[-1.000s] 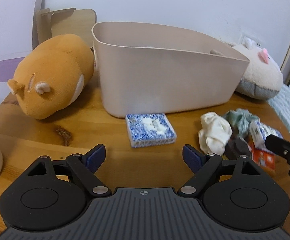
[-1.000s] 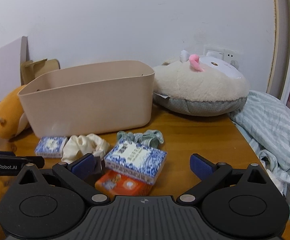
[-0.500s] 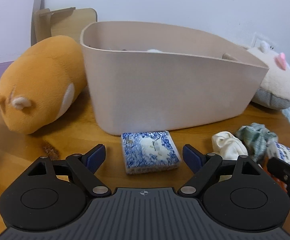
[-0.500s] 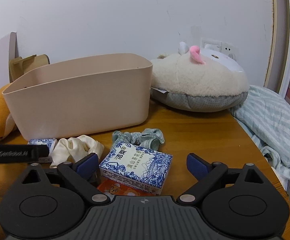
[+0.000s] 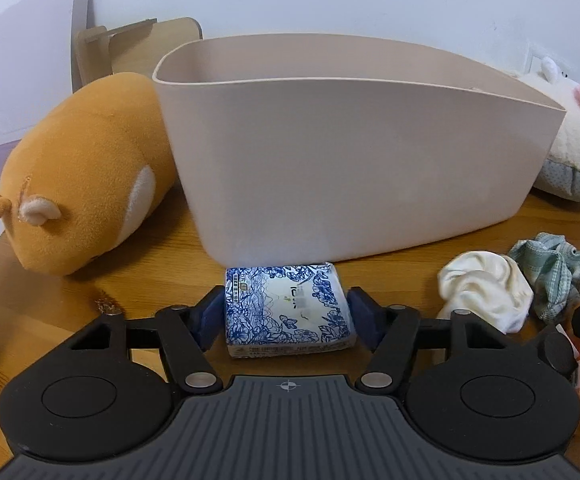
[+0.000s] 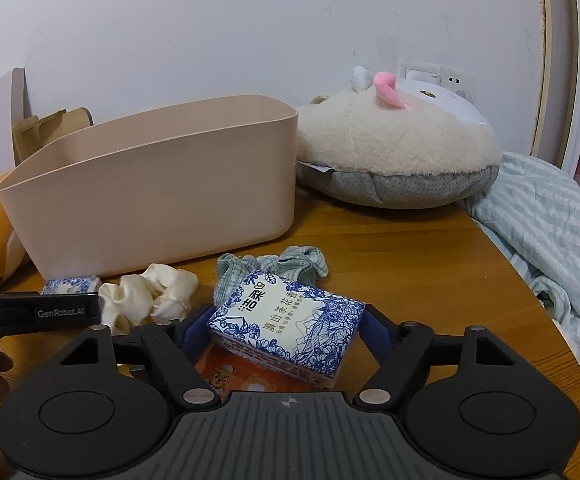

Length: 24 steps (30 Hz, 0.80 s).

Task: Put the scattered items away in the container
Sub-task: 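Grasp a blue-and-white tissue pack with each tool, then carry both tissue packs over the basket and open both tools to drop them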

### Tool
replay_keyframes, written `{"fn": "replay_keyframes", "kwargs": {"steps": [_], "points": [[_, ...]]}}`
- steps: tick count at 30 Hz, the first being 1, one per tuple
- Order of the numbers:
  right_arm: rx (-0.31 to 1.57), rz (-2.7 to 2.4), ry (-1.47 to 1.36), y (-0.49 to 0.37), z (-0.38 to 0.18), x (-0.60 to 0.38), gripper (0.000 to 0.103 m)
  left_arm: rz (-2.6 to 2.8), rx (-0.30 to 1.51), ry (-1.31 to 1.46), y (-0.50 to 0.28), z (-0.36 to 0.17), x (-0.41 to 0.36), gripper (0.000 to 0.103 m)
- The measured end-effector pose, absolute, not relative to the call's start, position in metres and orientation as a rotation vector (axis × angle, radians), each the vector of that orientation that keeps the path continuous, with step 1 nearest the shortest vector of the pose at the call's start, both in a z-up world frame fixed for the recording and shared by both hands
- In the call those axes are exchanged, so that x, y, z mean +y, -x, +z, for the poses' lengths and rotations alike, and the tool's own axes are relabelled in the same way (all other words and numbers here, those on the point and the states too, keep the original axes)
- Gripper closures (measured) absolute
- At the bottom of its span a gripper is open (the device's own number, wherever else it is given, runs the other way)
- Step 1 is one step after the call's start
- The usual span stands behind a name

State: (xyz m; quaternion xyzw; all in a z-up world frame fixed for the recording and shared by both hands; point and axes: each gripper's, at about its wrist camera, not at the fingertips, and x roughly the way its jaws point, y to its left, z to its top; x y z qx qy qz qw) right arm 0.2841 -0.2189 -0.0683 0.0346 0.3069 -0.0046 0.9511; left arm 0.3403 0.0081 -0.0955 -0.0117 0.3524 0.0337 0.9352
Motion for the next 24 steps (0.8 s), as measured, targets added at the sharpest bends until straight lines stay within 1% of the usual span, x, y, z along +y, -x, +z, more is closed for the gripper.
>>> {"fn": "replay_keyframes", "kwargs": {"steps": [13, 20, 24], "points": [[0.587, -0.005, -0.086, -0.27, -0.059, -0.223, 0.029, 0.079, 0.693, 0.076, -0.315, -0.089, 0.025, 0.038], [0.56, 0.011, -0.068, -0.26, -0.043, -0.222, 0.029, 0.082, 0.645, 0.108, -0.293, -0.068, 0.037, 0.038], [0.532, 0.02, -0.058, -0.255, -0.029, -0.221, 0.029, 0.08, 0.604, 0.107, -0.284, -0.045, 0.04, 0.038]]}}
